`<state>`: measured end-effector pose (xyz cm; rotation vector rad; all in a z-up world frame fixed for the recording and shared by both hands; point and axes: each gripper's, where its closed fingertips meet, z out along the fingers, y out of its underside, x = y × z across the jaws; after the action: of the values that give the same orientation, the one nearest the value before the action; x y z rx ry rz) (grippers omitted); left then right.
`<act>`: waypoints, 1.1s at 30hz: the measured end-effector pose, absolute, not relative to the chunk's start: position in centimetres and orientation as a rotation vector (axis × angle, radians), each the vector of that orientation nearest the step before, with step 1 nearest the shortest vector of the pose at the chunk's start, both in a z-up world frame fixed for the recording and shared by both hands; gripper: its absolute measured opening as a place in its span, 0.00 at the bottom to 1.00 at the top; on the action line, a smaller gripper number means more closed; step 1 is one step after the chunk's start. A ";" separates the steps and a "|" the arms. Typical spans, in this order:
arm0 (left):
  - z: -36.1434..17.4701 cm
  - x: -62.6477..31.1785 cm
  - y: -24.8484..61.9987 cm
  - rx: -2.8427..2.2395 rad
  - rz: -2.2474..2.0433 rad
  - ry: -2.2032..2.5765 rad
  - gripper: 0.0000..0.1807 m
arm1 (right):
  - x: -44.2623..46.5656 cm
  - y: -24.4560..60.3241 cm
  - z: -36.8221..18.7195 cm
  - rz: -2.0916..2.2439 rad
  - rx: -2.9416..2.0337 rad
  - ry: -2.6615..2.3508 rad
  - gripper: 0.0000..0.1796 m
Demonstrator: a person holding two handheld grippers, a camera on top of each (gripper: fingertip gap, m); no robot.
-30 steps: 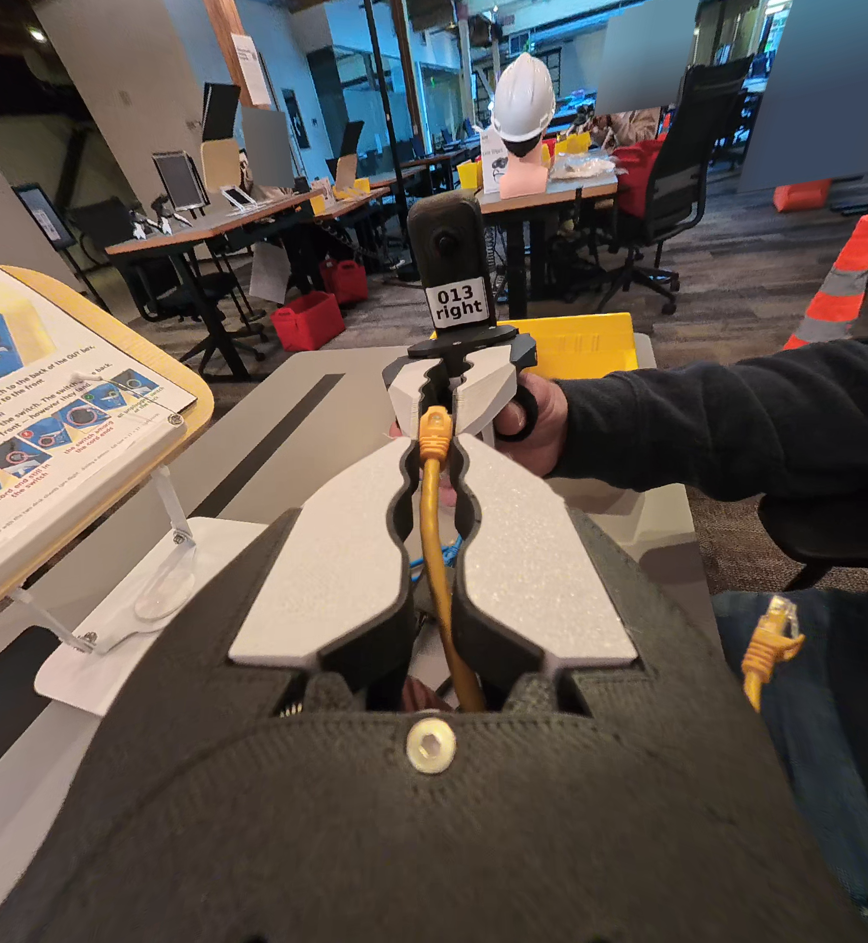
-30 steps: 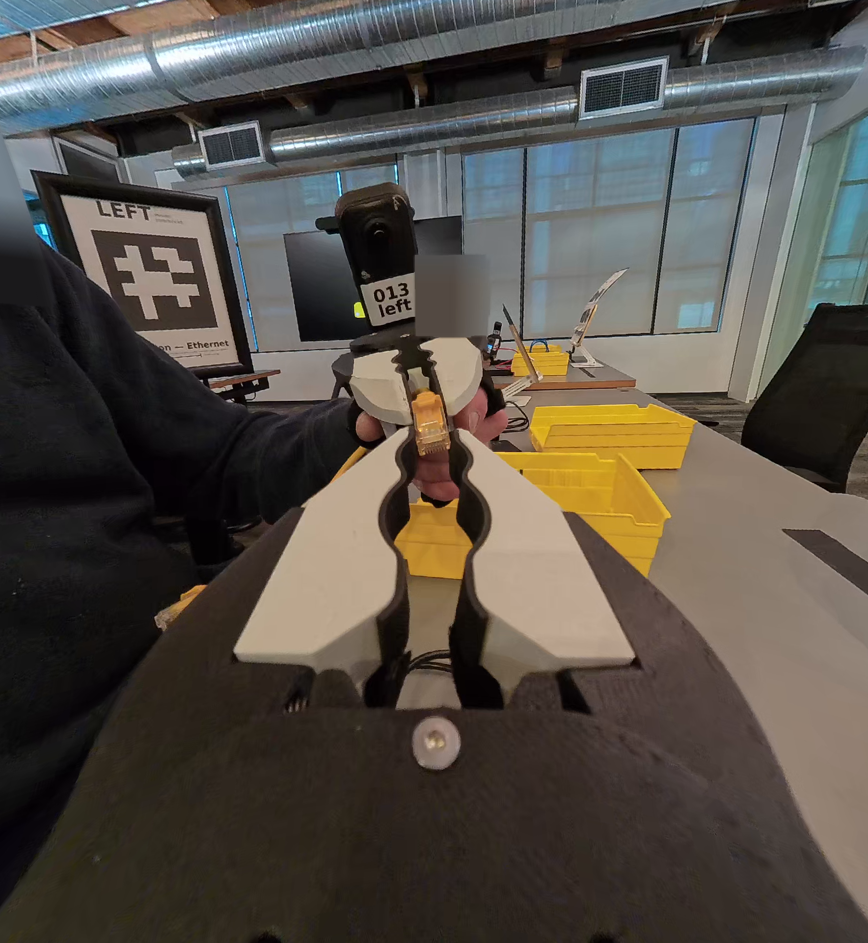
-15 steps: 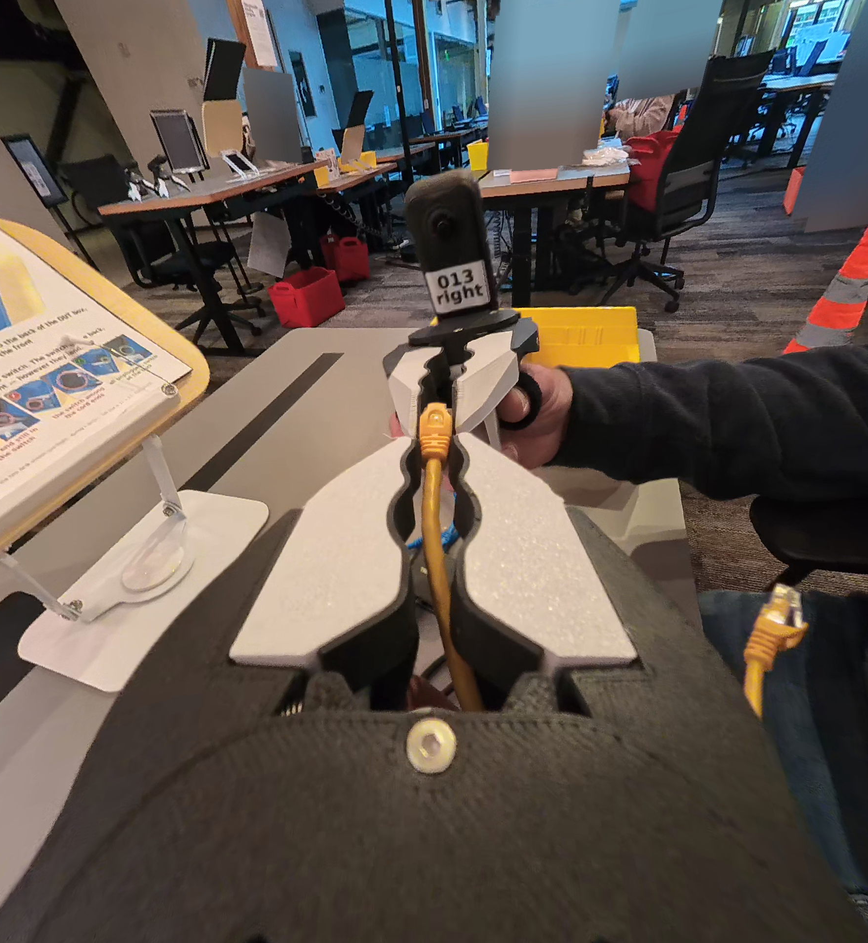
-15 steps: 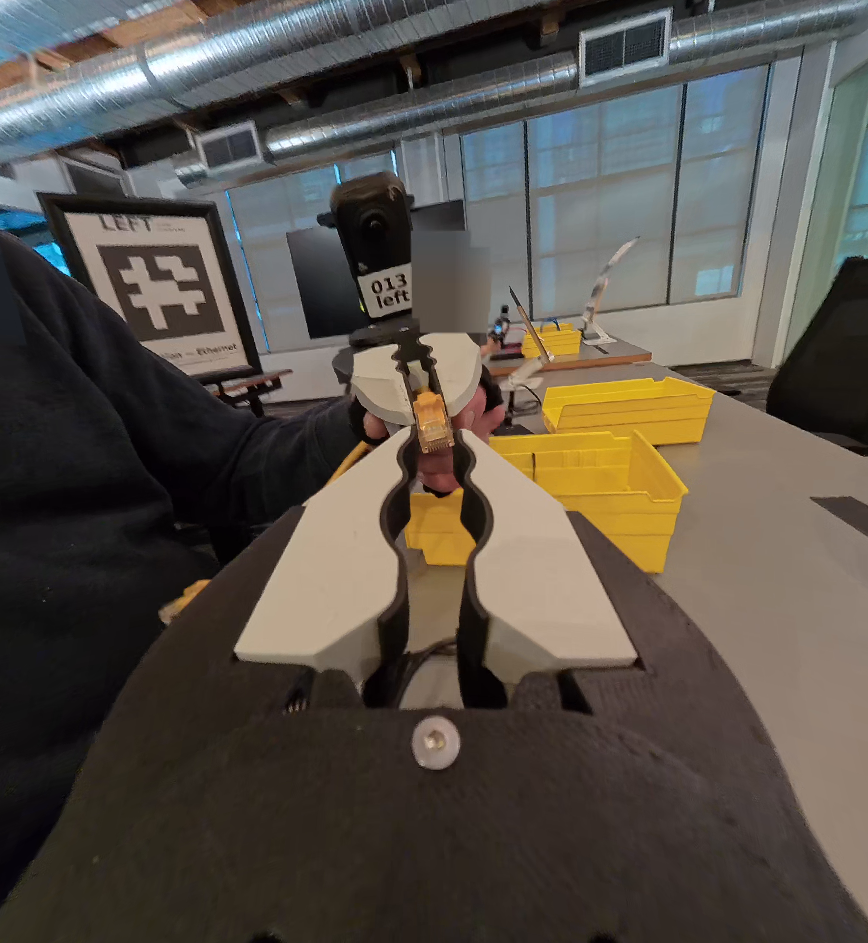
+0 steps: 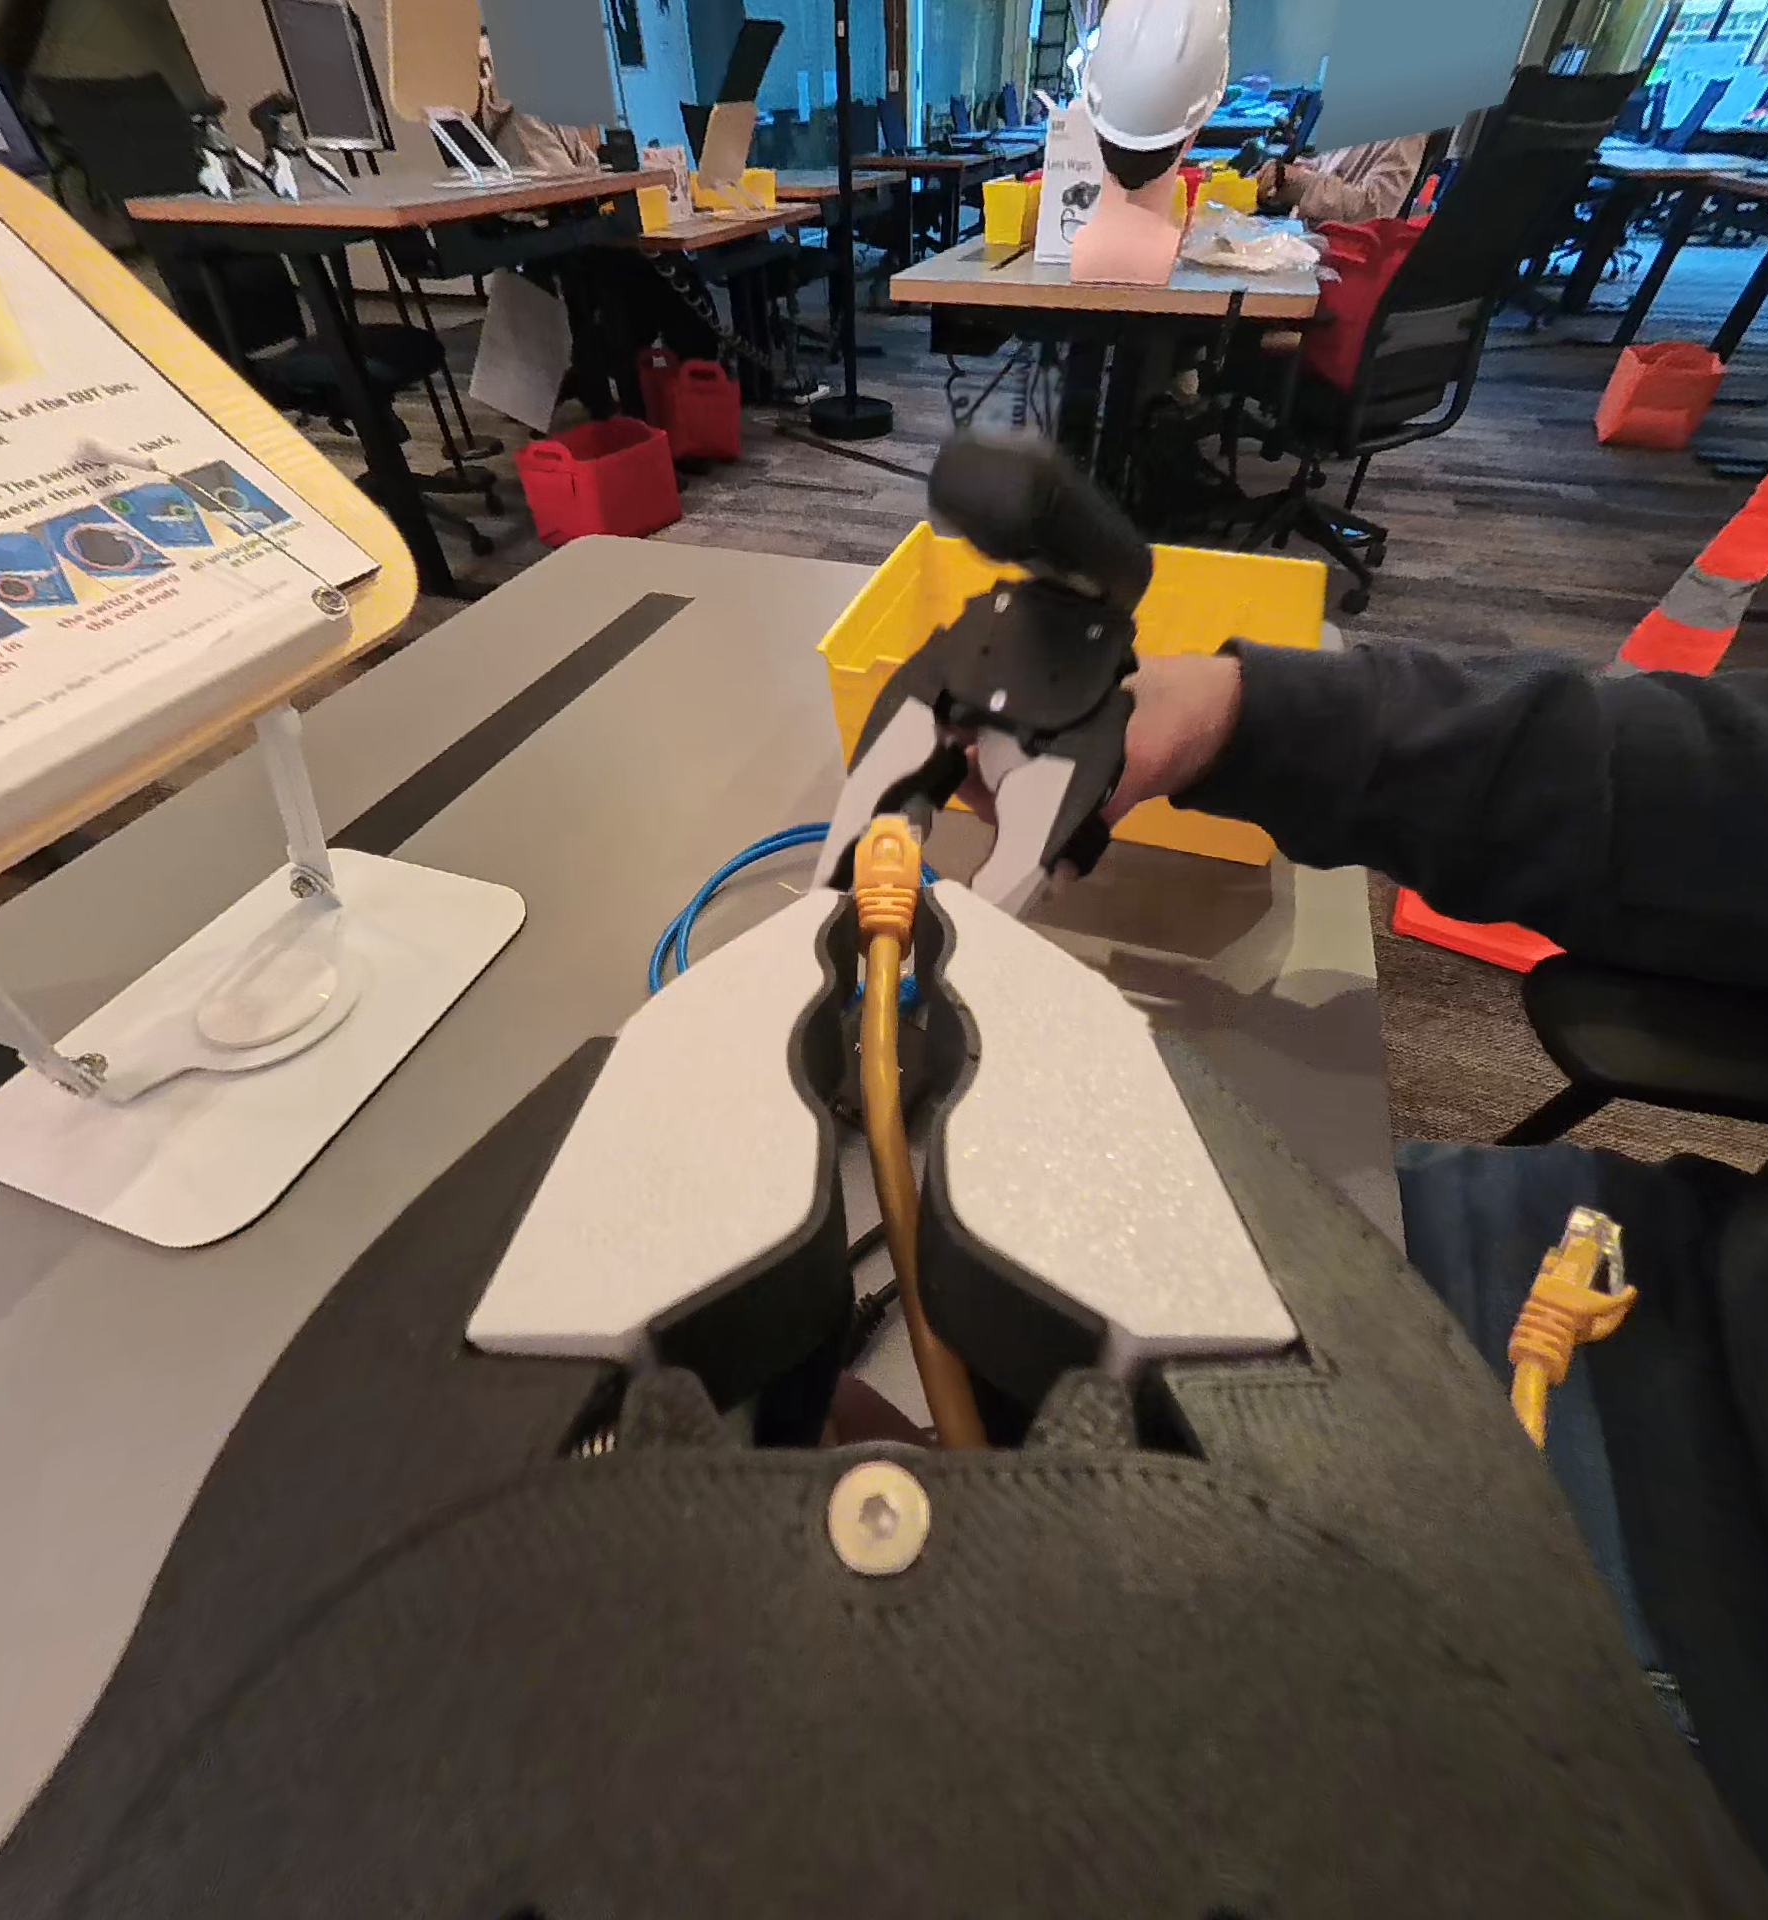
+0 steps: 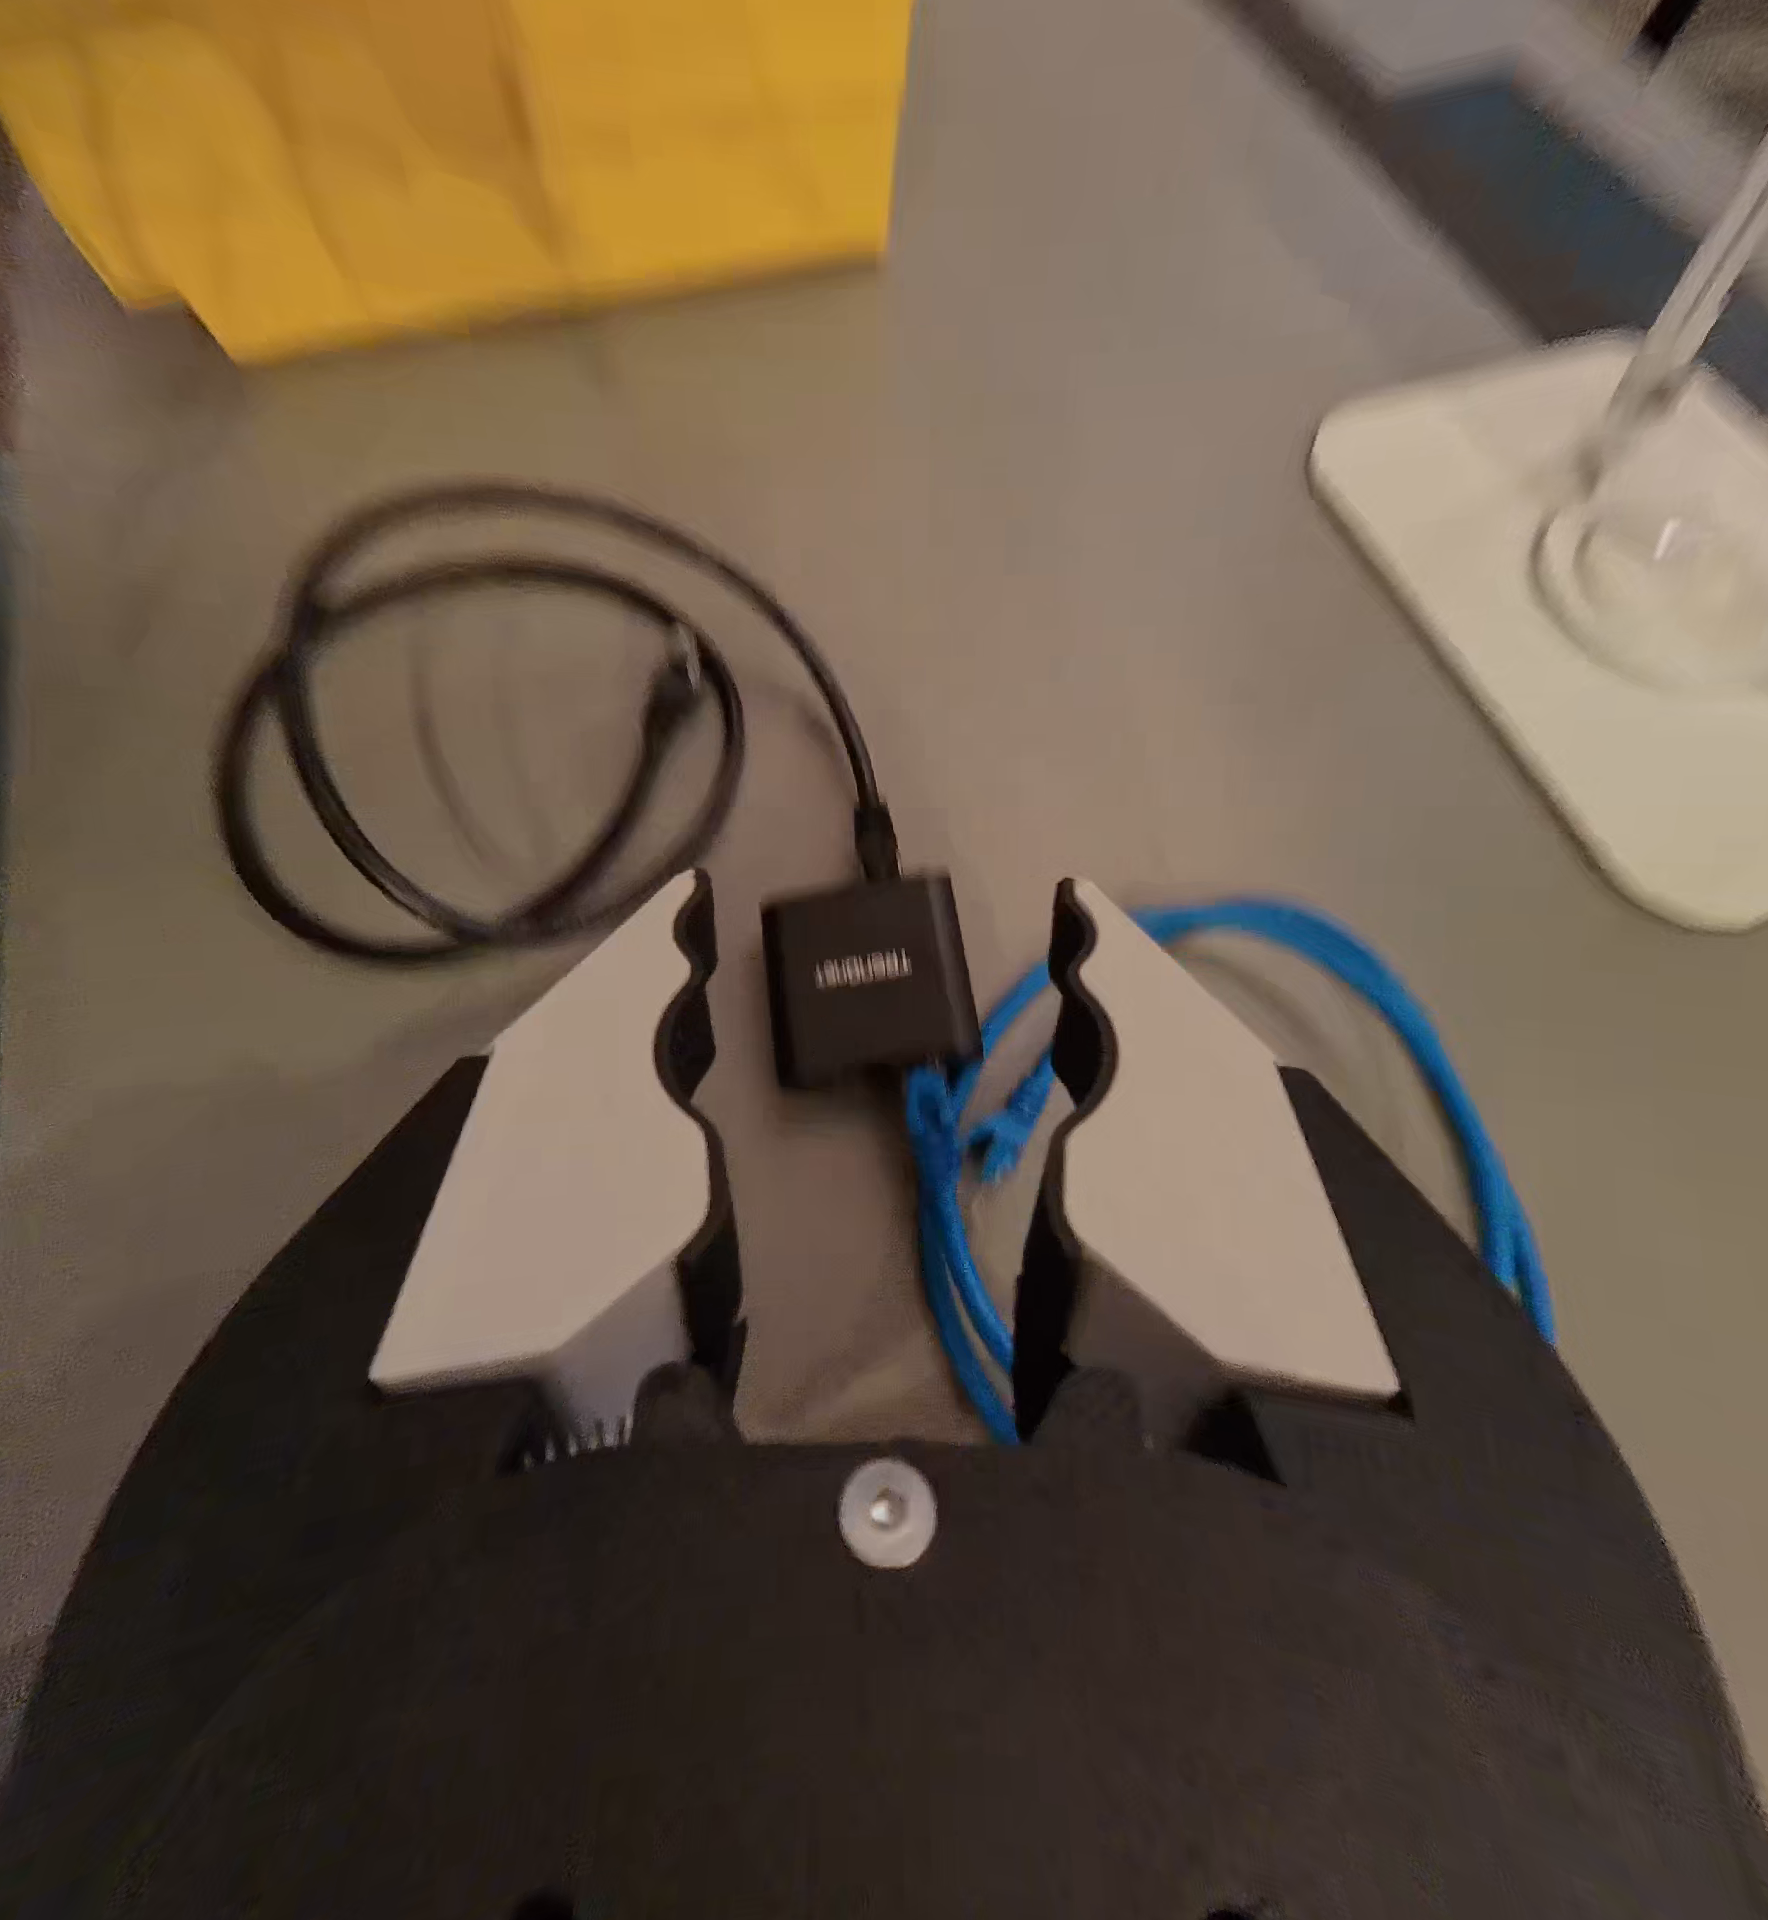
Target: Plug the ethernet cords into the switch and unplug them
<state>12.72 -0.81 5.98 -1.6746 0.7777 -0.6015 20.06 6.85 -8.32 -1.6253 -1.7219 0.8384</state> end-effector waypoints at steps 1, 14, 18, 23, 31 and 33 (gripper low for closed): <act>5.9 12.6 -0.8 -1.674 -0.607 0.778 0.06 | 20.6 7.0 -10.2 0.789 -1.670 -1.774 0.39; 4.4 11.7 -0.2 -1.677 -0.666 0.787 0.05 | 19.6 6.2 -14.8 0.884 -1.616 -1.859 0.32; 3.8 11.9 -0.3 -1.698 -0.675 0.809 0.06 | 19.3 6.0 -11.8 1.085 -1.557 -1.779 0.31; 3.5 12.9 0.0 -1.714 -0.705 0.833 0.06 | 18.6 5.6 -6.2 1.291 -1.402 -1.713 0.31; 3.7 14.1 0.2 -1.731 -0.668 0.902 0.06 | 17.5 4.2 0.0 1.514 -1.184 -1.638 0.31; 3.7 14.1 0.2 -1.740 -0.659 0.897 0.06 | 17.6 4.1 0.9 1.551 -1.148 -1.610 0.30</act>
<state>14.12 0.18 3.69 -1.7398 0.8974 -0.6592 17.63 4.11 0.91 -1.1477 -1.6102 1.5512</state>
